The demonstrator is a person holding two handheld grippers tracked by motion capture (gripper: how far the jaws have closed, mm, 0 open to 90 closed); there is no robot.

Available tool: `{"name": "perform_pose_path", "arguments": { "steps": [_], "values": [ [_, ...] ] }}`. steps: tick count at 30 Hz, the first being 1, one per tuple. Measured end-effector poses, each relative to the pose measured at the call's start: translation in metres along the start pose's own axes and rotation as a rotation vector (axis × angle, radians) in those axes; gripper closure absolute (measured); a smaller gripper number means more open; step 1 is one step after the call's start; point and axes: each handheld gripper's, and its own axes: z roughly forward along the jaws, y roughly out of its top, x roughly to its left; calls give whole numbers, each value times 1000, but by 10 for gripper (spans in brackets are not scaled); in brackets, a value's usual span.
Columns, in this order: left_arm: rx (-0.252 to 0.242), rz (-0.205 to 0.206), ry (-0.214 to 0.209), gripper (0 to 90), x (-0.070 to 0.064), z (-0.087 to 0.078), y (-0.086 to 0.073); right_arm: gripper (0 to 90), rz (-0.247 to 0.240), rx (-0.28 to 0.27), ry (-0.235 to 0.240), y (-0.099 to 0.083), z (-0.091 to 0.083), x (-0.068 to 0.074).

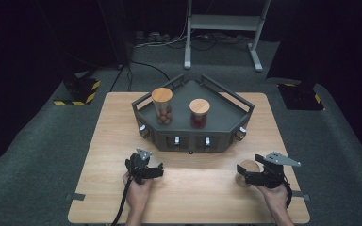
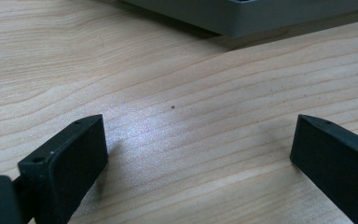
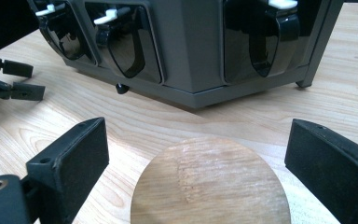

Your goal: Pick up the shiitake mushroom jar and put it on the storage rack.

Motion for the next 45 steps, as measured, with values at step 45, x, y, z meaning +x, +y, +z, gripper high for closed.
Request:
{"name": "perform_pose_path", "arguments": {
  "steps": [45],
  "values": [
    [0, 0, 0, 37, 0, 0, 0, 98, 4, 87, -33, -39, 10, -1]
  ]
}}
